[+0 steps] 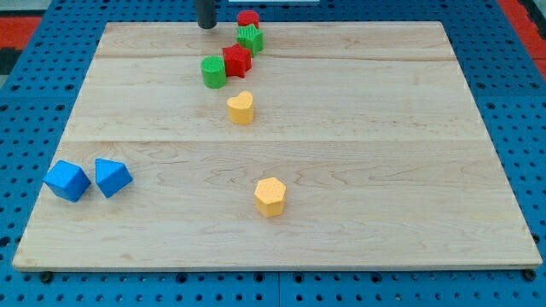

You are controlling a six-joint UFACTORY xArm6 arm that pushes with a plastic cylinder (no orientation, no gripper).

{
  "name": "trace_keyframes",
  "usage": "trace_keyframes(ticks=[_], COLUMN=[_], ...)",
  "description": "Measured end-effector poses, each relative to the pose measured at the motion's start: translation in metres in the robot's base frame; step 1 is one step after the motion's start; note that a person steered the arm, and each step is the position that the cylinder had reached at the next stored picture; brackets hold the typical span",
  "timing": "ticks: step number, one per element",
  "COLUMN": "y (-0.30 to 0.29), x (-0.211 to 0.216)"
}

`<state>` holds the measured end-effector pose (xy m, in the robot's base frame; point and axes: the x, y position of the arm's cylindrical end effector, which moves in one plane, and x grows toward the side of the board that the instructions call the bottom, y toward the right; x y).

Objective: Push the red circle to the right side of the board

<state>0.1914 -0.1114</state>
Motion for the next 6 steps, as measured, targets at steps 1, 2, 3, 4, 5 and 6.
trace_keyframes(ticks=[1,2,3,4,5,6], y=[0.02,0.048,0.069,0.102,0.132,0.152], x=[0.001,0.002,0.003,0.002,0.001,0.011])
